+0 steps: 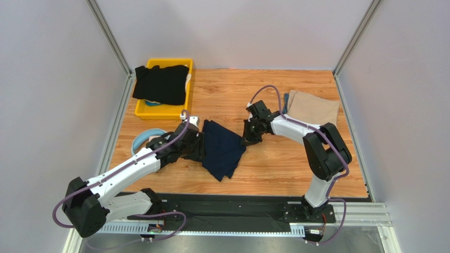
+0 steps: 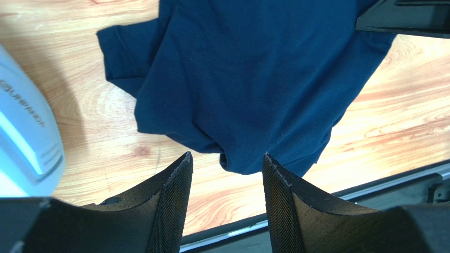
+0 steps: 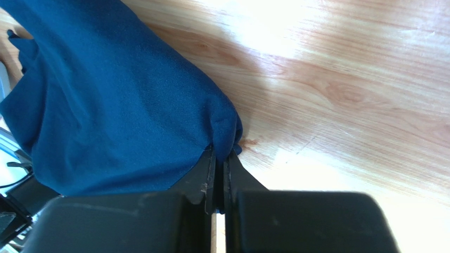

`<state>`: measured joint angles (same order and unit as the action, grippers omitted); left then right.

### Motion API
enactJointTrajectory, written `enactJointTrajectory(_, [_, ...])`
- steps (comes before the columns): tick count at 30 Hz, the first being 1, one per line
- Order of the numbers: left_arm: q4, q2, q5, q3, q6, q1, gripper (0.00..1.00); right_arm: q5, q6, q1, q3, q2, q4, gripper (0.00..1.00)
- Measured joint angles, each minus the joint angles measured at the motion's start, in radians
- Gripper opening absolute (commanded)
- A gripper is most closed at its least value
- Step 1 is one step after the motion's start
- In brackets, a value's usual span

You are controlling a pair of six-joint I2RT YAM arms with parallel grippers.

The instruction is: Fold and stack the t-shirts

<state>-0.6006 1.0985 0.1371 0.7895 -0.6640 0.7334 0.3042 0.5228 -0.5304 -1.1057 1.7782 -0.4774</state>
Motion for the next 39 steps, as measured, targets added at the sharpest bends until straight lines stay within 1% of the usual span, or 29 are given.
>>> enactJointTrajectory(3, [-0.007,-0.019,0.020,-0.002,0.000,0.000,0.58,-0.023,-0.014,-0.003,-0.032,0.000,-0.030,0.00])
enactJointTrajectory(5, [-0.014,-0.030,0.046,-0.002,-0.001,0.000,0.58,-0.063,-0.035,-0.004,-0.096,0.000,-0.090,0.00])
enactJointTrajectory(9, [-0.040,-0.039,0.094,-0.002,-0.005,-0.006,0.58,-0.145,-0.103,0.005,-0.343,0.003,-0.215,0.00])
enactJointTrajectory(12, [-0.071,-0.049,0.118,-0.002,-0.011,-0.022,0.58,-0.161,-0.134,0.032,-0.527,0.003,-0.259,0.00])
enactJointTrajectory(14, [-0.095,-0.069,0.138,-0.002,-0.016,-0.042,0.58,-0.160,-0.149,0.066,-0.618,-0.005,-0.267,0.00])
enactJointTrajectory(18, [-0.133,-0.138,0.170,-0.006,-0.020,-0.085,0.58,-0.157,-0.165,0.118,-0.669,-0.031,-0.285,0.00])
enactJointTrajectory(21, [-0.151,-0.195,0.190,-0.009,-0.018,-0.125,0.58,-0.116,-0.164,0.123,-0.668,-0.047,-0.306,0.00])
enactJointTrajectory(23, [-0.155,-0.213,0.197,-0.009,-0.013,-0.150,0.58,-0.073,-0.161,0.112,-0.646,-0.073,-0.311,0.00])
enactJointTrajectory(26, [-0.164,-0.216,0.200,-0.009,-0.001,-0.183,0.58,-0.032,-0.154,0.089,-0.558,-0.161,-0.309,0.00])
enactJointTrajectory(29, [-0.170,-0.195,0.198,-0.005,0.013,-0.202,0.58,0.021,-0.145,0.061,-0.392,-0.311,-0.304,0.00])
enactJointTrajectory(31, [-0.170,-0.173,0.194,0.004,0.023,-0.205,0.58,0.054,-0.134,0.045,-0.244,-0.415,-0.287,0.01])
enactJointTrajectory(33, [-0.168,-0.152,0.188,0.016,0.030,-0.206,0.57,0.066,-0.119,0.035,-0.111,-0.476,-0.285,0.16])
enactJointTrajectory(34, [-0.167,-0.141,0.183,0.024,0.034,-0.206,0.57,0.066,-0.107,0.033,-0.044,-0.489,-0.282,0.17])
enactJointTrajectory(36, [-0.167,-0.122,0.174,0.043,0.041,-0.206,0.57,0.065,-0.092,0.034,0.082,-0.476,-0.287,0.12])
enactJointTrajectory(38, [-0.166,-0.102,0.156,0.071,0.044,-0.206,0.57,0.064,-0.079,0.033,0.190,-0.428,-0.293,0.09])
enactJointTrajectory(39, [-0.166,-0.097,0.151,0.082,0.045,-0.206,0.57,0.063,-0.074,0.029,0.224,-0.415,-0.297,0.02])
